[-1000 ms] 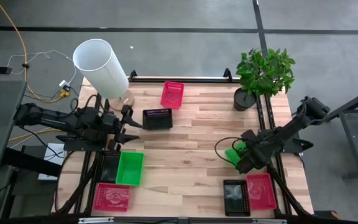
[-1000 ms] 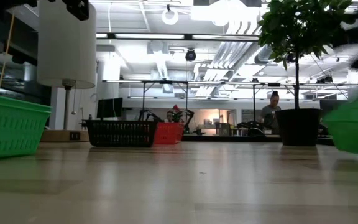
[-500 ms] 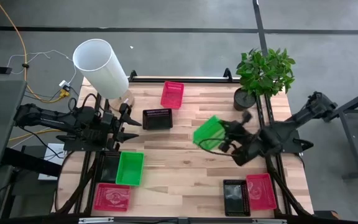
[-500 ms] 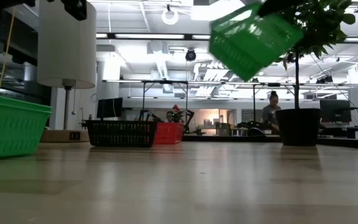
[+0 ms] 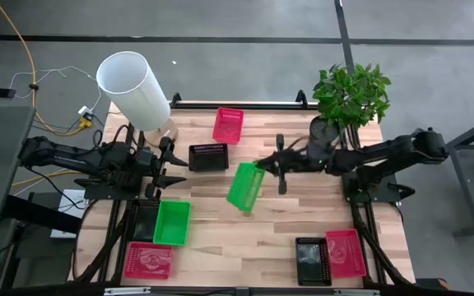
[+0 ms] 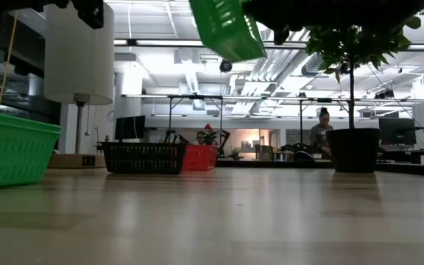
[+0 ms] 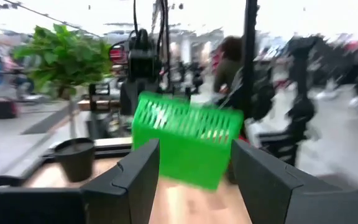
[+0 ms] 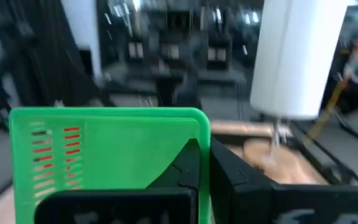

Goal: Stack baskets by color
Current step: Stack the right green bin on top of the left green bin

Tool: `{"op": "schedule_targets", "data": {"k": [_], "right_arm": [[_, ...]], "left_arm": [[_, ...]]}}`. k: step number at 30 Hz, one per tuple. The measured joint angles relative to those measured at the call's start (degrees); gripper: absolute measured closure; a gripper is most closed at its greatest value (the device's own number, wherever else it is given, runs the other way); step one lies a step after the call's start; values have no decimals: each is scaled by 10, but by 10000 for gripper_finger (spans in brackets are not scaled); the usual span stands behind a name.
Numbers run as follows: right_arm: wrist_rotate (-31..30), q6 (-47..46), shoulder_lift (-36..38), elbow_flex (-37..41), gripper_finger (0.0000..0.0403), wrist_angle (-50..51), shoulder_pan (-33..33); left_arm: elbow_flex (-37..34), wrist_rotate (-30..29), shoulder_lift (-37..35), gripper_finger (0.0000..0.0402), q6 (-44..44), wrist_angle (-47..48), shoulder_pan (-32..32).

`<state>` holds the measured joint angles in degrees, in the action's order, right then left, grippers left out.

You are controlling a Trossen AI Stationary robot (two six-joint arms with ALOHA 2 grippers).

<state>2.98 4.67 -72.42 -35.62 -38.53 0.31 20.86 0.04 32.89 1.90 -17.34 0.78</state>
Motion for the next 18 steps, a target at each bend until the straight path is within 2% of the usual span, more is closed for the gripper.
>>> {"op": "schedule_targets", "data": {"k": [3,5,12,16,18], "right_arm": [[66,-17,0,12,403,-61,-23],[83,-23,0,12,403,-60,-29],[86,-30,0,12,403,-52,-29],[85,-39,0,12,403,-49,-29],[57,-51,0,12,403,-45,-19]], "left_arm": [[0,-31,21,216,46,-1,0],[0,-39,37,216,66,0,0],[0,-37,62,216,78,-21,0],[0,-33,62,216,53,-22,0],[0,-33,60,216,36,-22,0]]}}
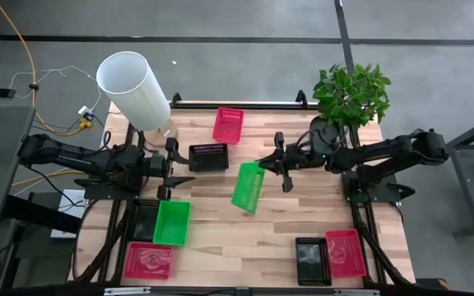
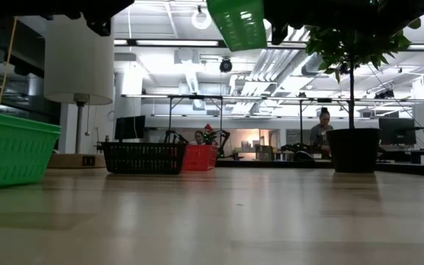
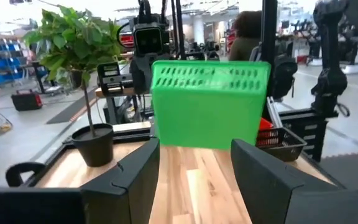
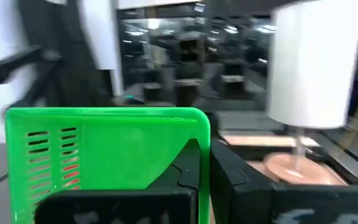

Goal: Stack baskets by color
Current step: Stack the right green bin on top of the left green bin

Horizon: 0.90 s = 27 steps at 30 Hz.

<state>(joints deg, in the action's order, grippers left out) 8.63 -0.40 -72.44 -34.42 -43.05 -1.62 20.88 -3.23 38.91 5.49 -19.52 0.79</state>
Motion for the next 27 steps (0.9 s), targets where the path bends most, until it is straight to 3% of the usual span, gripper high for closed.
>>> {"op": "schedule_targets", "data": {"k": [5,9,17,23,27], "right_arm": [[-146,8,-29,-30,403,76,56],[-155,-5,-120,-108,403,114,84],[-65,26,-342,-352,403,198,93],[4,33,-452,-519,403,227,93],[11,18,-518,-604,403,249,94]], "left_arm": [[0,0,-23,216,-32,0,0],[0,0,-40,216,-29,-7,0],[0,0,-55,216,-35,-14,0],[0,0,-55,216,-38,-13,0],[0,-1,-55,216,-38,-13,0]]}}
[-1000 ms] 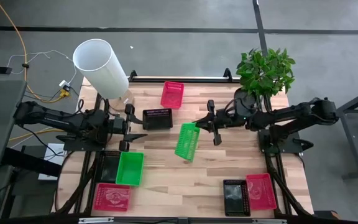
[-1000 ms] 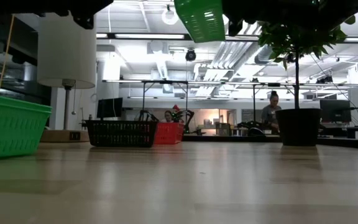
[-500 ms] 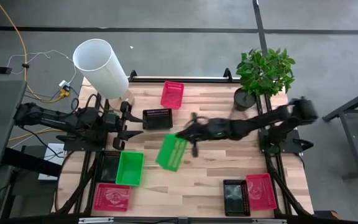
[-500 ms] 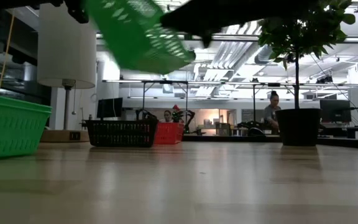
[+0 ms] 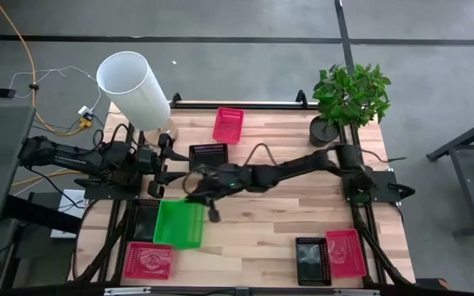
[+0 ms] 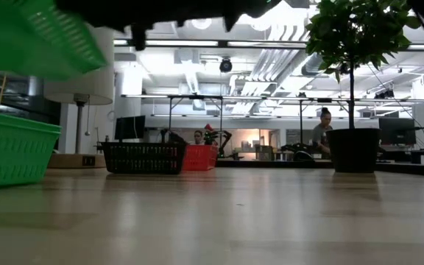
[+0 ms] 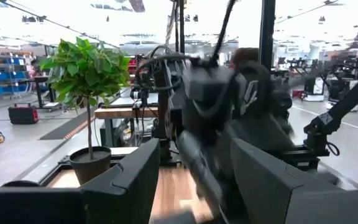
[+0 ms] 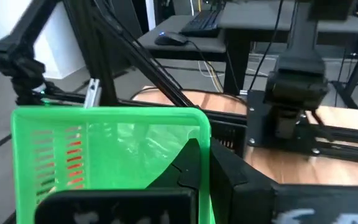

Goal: Stack baskets by color
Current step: Stack the right green bin on top of the left green bin

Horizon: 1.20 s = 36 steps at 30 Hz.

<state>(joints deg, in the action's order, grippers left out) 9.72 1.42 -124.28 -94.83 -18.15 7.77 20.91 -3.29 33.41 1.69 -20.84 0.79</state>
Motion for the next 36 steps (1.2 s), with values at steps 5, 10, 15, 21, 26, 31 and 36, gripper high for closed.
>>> {"op": "schedule_targets", "data": {"k": [5,10,15,21,26,31,36], "right_arm": [[0,-23,-70,-75,403,8,0],[1,-30,-108,-129,403,44,-5],[2,-27,-113,-158,403,113,-9],[-2,-26,-113,-171,403,142,-10],[-39,-20,-113,-171,403,153,-10],[-61,-10,-113,-171,403,163,-13],[-61,-10,-113,-171,402,173,-14]], "left_arm": [[0,0,0,216,0,1,0],[0,1,0,216,0,1,0],[0,3,0,216,4,2,0],[0,2,0,216,4,2,0],[0,-5,0,216,4,2,0],[0,-6,0,216,4,2,0],[0,-6,0,216,5,2,0]]}}
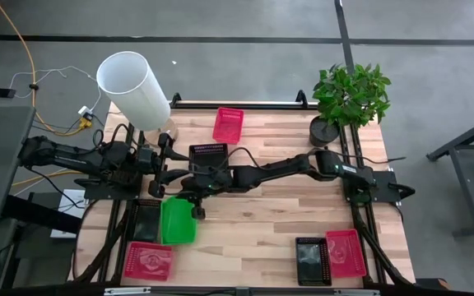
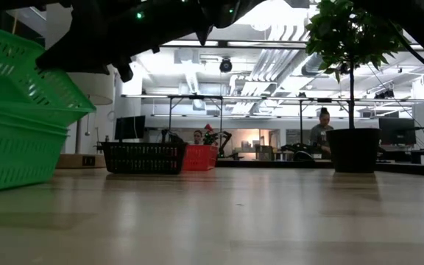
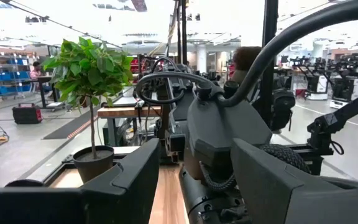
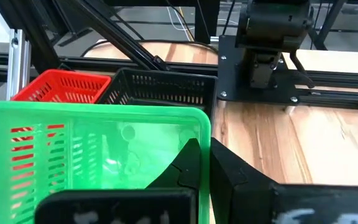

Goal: Stack baskets by color
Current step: Stack the right green bin on top of the left green bin, then stack the left black bin on top of the top black bin

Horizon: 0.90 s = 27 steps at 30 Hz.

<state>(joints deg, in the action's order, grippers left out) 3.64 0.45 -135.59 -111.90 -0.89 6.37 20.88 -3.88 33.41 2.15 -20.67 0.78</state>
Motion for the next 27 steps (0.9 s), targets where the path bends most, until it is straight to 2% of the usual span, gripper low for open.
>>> {"op": "schedule_targets", "data": {"k": [4,7,16,20,27], "right_arm": [[0,8,0,0,401,0,0],[0,21,0,0,383,3,0],[13,50,22,0,242,42,2],[36,60,42,0,202,101,1],[28,91,86,1,195,293,1]], "left_arm": [[0,0,0,216,0,0,0],[0,0,0,216,0,0,0],[0,-3,0,216,0,-1,0],[0,-12,0,216,1,-1,0],[0,-13,0,216,15,-1,0]]}}
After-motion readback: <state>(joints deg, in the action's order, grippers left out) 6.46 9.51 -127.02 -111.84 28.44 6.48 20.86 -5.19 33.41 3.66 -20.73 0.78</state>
